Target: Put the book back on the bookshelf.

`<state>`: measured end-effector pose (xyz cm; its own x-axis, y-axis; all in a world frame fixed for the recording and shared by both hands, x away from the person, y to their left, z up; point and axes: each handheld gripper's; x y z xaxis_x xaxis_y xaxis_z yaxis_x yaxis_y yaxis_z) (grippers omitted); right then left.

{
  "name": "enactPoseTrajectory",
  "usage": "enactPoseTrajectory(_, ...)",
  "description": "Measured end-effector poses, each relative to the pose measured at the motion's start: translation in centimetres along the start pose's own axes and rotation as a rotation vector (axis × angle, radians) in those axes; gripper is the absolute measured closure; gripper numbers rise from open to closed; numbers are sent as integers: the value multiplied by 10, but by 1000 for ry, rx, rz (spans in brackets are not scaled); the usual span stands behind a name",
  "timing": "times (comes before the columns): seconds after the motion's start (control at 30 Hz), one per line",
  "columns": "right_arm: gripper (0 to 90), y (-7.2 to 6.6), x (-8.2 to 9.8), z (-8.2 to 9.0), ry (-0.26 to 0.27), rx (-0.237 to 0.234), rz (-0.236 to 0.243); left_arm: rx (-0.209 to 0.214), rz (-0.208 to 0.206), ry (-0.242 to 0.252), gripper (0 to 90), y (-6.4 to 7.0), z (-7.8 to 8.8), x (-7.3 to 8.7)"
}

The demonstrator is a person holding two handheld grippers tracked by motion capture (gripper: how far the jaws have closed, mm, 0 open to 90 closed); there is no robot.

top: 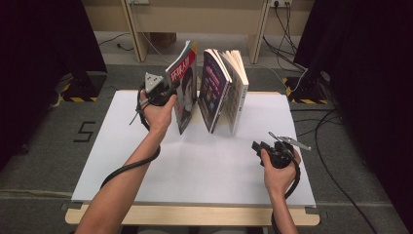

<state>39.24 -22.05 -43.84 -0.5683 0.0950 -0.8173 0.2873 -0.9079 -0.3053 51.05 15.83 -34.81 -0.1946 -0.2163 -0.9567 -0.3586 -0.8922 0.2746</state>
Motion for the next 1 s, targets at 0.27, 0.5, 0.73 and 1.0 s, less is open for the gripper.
enactPoseTrajectory(0.27,600,0,0,0,2,1,2,-19,-16,-20,825,-12,7,13)
enactPoseTrajectory(0.5,599,-2,1,0,-6,-2,-7,0,14,-61,734,-16,8,6)
enactPoseTrajectory(0.73,598,1,1,0,-5,-1,-1,-2,60,-56,702,-21,6,-4)
enactPoseTrajectory(1.0,595,2,1,0,-13,-3,-13,7,130,-133,779,-22,1,-17)
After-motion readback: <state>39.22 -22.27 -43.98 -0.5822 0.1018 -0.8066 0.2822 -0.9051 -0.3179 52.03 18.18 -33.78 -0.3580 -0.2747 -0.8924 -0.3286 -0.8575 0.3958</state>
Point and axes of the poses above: each handheld gripper's, and its own axes: z roughly backward along the jaws, x roughly out of its underside, y roughly to its right, and after that the axes turned 6 degrees about z, right-handed
